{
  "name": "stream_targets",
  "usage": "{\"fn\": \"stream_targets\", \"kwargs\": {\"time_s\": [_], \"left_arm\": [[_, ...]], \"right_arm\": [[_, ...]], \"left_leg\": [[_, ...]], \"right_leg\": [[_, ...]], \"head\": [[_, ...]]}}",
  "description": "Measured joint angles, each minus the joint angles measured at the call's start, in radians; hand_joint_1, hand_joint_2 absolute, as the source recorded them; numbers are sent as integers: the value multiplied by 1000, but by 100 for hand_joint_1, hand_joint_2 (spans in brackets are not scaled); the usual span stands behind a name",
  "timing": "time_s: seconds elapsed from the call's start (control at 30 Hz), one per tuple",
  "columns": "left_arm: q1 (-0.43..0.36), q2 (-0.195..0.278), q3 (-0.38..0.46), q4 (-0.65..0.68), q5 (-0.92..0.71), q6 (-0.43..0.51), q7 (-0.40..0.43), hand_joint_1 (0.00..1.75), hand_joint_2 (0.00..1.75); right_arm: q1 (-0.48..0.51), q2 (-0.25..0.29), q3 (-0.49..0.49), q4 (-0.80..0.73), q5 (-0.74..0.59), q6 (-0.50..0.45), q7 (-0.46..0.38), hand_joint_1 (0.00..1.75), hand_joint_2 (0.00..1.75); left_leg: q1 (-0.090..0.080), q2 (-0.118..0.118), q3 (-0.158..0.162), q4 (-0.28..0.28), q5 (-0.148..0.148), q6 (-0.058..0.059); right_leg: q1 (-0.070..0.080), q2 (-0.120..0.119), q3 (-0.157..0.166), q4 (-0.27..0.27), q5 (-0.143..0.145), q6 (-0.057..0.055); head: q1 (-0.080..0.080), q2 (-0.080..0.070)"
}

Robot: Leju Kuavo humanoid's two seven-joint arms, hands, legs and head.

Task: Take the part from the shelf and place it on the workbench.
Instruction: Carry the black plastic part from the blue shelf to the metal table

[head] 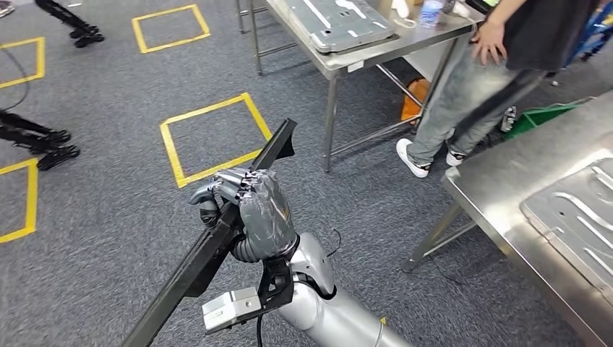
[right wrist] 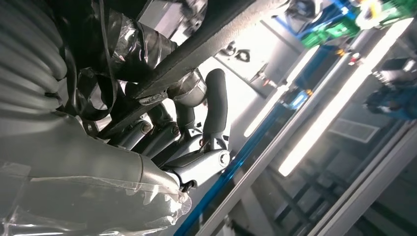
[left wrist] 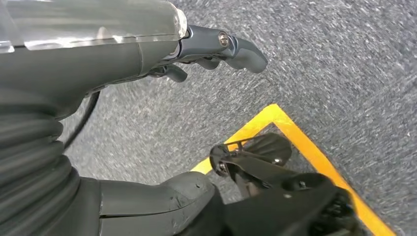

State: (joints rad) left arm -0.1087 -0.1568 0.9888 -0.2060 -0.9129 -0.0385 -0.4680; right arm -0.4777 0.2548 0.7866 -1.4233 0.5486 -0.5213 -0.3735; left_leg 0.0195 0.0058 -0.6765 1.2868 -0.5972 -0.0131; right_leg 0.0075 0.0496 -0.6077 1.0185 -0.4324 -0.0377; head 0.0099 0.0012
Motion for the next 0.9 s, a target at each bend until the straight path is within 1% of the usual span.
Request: {"fn": "stream_targets", "kwargs": {"time_s": [0.03,0.07,0.1,0.13,0.17,0.2,0.23,0.27,0.3,0.33,0.37,0.4,0.43,0.47,0.5,0.53,0.57,0.6,0.63,0.67,0.7,0.73,0.77,0.8,0.83,0.87,0.9], "left_arm": [[-1,0,0,0,0,0,0,0,175],[-2,0,0,0,0,0,0,0,175],[-3,0,0,0,0,0,0,0,175],[-4,0,0,0,-1,0,-1,0,175],[-5,0,0,0,-2,0,-1,0,175],[-5,0,0,0,-2,0,-1,0,175],[-6,0,0,0,-3,0,-2,0,175],[-7,0,0,0,-5,0,-2,0,175],[-8,0,0,0,-6,-1,-3,0,175],[-9,-1,0,0,-6,-1,-4,0,175],[-9,0,0,0,-7,-1,-5,0,175],[-9,0,0,0,-7,-1,-7,0,175],[-7,0,0,0,-7,-1,-7,0,175],[-6,1,0,0,-7,-1,-7,0,175],[-6,1,0,0,-7,-1,-7,0,175],[-7,1,0,0,-7,-2,-7,0,175],[-7,1,0,0,-7,-2,-8,0,175],[-7,1,0,0,-7,-3,-8,0,175],[-7,0,0,0,-7,-5,-8,0,175],[-7,0,0,0,-7,-6,-8,0,175],[-7,-1,0,0,-7,-8,-8,0,175],[-7,-1,0,0,-7,-10,-9,0,175],[-7,-1,0,0,-7,-11,-9,0,175],[-8,0,0,0,-7,-11,-9,0,175],[-10,0,0,0,-7,-12,-10,0,175],[-12,0,0,0,-7,-12,-10,0,175],[-12,0,0,0,-6,-12,-10,0,175]], "right_arm": [[0,0,0,0,0,0,0,175,175],[-1,0,0,0,0,0,0,175,175],[-2,0,0,0,0,0,0,175,175],[-3,1,0,0,0,0,0,175,175],[-3,1,0,0,0,0,0,175,175],[-4,1,0,0,0,0,0,175,175],[-4,1,0,0,0,0,0,175,175],[-5,0,0,0,0,0,0,175,175],[-6,0,0,0,0,0,0,175,175],[-8,0,0,0,0,0,0,175,175],[-9,0,0,0,0,0,0,175,175],[-10,0,0,0,0,0,0,175,175],[-9,-1,0,0,0,0,0,175,175],[-9,-2,0,0,0,0,0,175,175],[-8,-2,0,0,0,0,0,175,175],[-8,-3,0,0,0,0,0,175,175],[-9,-3,0,0,0,0,0,175,175],[-10,-2,0,0,0,0,0,175,175],[-12,-2,0,0,0,0,0,175,175],[-13,-2,0,0,0,0,0,175,175],[-14,-2,0,0,0,0,0,175,175],[-14,-2,0,0,0,0,0,175,175],[-15,-2,0,-1,0,0,0,175,175],[-15,-1,0,-2,0,0,0,175,175],[-16,0,0,-3,0,0,0,175,175],[-19,1,0,-3,0,1,0,175,175],[-21,1,0,-3,0,2,0,175,175]], "left_leg": [[0,-5,19,-48,36,2],[1,-21,47,-118,73,5],[2,-42,74,-183,99,8],[2,-59,94,-228,114,10],[1,-70,104,-250,117,13],[0,-69,106,-253,115,16],[1,-59,107,-255,119,21],[2,-48,108,-259,122,27],[4,-37,109,-264,127,34],[6,-24,110,-270,130,41],[4,-12,110,-272,132,45],[2,0,110,-272,131,48],[1,14,110,-272,131,49],[0,27,110,-272,129,49],[0,40,111,-271,127,48],[0,52,113,-271,125,47],[-1,62,117,-271,123,45],[-1,71,121,-272,120,42],[-3,80,124,-272,117,39],[-4,89,127,-272,114,34],[-6,99,129,-273,112,29],[-8,110,132,-274,110,24],[-8,122,137,-278,109,18],[-7,119,143,-277,103,13],[-5,99,142,-265,92,9],[-3,71,131,-233,70,5],[-1,37,107,-179,41,2]], "right_leg": [[0,14,0,4,-1,1],[-1,27,-1,9,-3,3],[-1,39,-3,14,-5,7],[-2,51,-7,18,-6,12],[-3,61,-10,19,-5,18],[-4,71,-14,19,-3,24],[-4,80,-16,17,0,30],[-3,78,-19,20,-2,35],[-1,61,-27,36,-14,40],[1,34,-43,72,-37,44],[0,1,-67,128,-70,47],[-2,-24,-98,194,-104,51],[-6,-36,-127,255,-129,54],[-8,-42,-144,289,-136,56],[-10,-45,-142,287,-124,58],[-12,-50,-121,247,-97,57],[-11,-63,-83,178,-60,54],[-5,-93,-45,107,-35,46],[2,-119,-16,50,-18,38],[10,-138,-1,17,-12,30],[17,-146,2,7,-15,24],[19,-133,0,5,-13,20],[18,-119,1,2,-11,16],[14,-106,5,-4,-8,11],[9,-94,10,-11,-5,7],[4,-81,15,-17,-2,3],[0,-69,18,-21,-1,1]], "head": [[0,0],[0,0],[0,0],[0,0],[0,0],[0,0],[0,0],[0,0],[2,0],[3,0],[5,0],[6,0],[6,0],[6,0],[6,0],[6,0],[6,0],[6,0],[6,0],[6,0],[6,0],[6,0],[6,0],[6,0],[6,0],[6,0],[5,0]]}}
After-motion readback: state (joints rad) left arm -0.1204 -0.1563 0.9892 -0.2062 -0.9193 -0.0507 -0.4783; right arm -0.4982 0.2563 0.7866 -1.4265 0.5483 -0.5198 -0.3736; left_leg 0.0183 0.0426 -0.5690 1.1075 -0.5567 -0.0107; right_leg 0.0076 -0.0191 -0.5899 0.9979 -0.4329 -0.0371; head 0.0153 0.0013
